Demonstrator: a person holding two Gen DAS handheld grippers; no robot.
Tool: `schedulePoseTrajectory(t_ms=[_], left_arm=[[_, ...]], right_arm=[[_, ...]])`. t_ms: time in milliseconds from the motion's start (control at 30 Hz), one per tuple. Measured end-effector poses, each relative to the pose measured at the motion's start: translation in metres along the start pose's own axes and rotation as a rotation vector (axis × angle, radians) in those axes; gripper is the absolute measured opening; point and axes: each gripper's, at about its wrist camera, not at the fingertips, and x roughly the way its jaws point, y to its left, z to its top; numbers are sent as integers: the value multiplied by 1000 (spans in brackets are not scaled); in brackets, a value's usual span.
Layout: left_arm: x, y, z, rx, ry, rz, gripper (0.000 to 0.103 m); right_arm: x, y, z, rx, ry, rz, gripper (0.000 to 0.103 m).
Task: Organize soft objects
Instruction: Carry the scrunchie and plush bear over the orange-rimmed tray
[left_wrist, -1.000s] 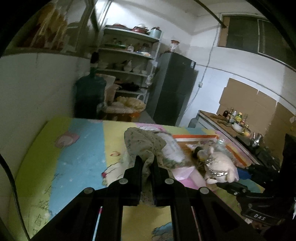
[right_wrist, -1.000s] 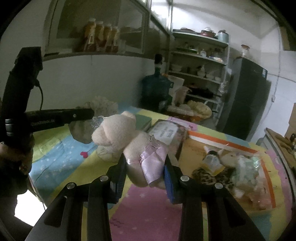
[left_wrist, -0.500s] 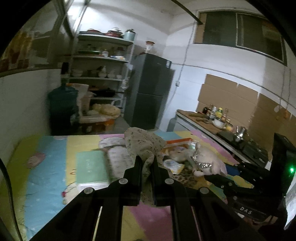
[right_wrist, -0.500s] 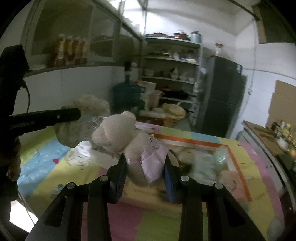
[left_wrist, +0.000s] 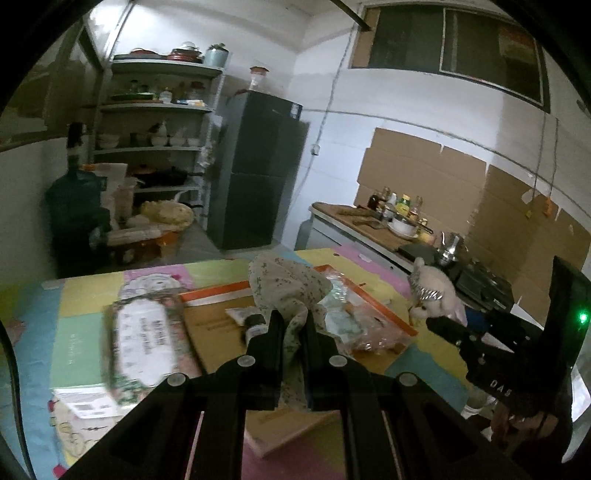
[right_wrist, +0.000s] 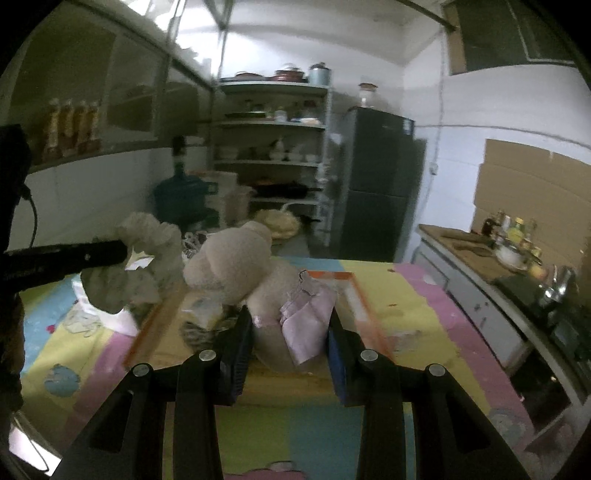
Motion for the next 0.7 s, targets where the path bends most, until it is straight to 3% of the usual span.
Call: schedulePoseTrajectory(t_ms=[367,700], left_arm=[[44,-25,1,-4,36,-25,9],[73,-31,-1,-17,73,-7,9]], right_arm=[[18,-46,-5,32,15,-31,37],[58,-52,-1,31,54,-3,37]])
